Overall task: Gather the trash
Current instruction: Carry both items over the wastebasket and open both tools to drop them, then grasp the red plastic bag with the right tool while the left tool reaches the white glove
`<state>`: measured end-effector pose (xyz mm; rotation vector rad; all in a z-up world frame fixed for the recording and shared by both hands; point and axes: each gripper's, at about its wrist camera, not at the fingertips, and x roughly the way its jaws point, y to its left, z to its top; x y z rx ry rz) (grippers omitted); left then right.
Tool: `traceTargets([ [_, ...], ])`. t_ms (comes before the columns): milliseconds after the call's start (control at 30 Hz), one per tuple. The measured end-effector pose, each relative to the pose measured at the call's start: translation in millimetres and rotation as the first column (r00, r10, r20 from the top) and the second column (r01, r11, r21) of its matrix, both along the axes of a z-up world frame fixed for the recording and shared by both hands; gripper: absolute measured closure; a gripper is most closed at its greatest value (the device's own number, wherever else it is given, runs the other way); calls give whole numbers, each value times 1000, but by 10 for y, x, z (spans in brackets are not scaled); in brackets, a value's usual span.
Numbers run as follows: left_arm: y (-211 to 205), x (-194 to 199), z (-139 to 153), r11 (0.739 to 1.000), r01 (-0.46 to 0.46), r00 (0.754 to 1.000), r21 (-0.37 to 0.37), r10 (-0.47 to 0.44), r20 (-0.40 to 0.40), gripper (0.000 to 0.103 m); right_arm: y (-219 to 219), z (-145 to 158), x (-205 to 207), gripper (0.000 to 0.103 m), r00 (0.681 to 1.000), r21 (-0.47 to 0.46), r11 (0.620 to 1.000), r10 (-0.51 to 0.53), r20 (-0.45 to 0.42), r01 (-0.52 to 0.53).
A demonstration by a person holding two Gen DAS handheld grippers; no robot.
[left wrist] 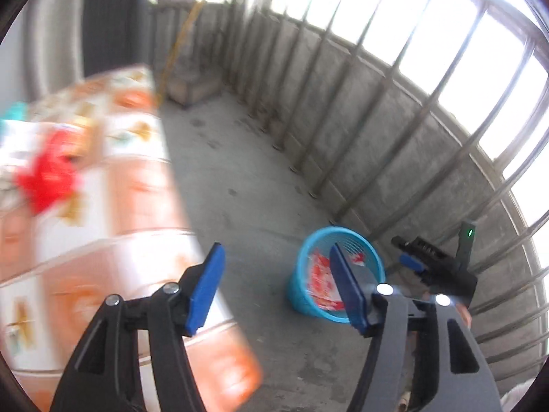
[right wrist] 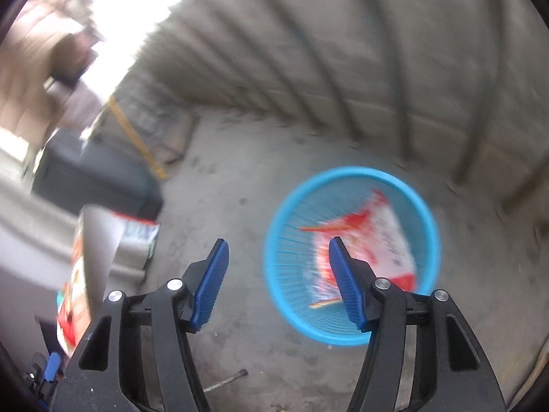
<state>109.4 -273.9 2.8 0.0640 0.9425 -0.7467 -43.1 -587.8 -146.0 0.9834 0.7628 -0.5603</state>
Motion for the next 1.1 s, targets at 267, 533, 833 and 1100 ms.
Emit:
traceTargets([
  [267, 1517, 45, 407, 954, -295, 937, -58, 301, 175, 38, 901, 925, 1203, 39, 896, -62, 917, 398, 195, -394],
  [533, 2553, 421, 398, 880, -462, 864, -113, 475, 168, 38, 2249, 1333, 2070, 38, 658, -40, 685, 713, 243, -728],
  [833, 2626, 1109, 189, 899, -429, 887, -83, 437, 150, 38, 2964, 1326, 2719, 38, 619, 96, 613, 761, 195, -784],
  [1100, 2584, 1652, -51, 905, -425, 891, -36, 425, 160, 38, 3191, 1294, 3001, 38, 605, 71, 601, 785, 132, -796],
])
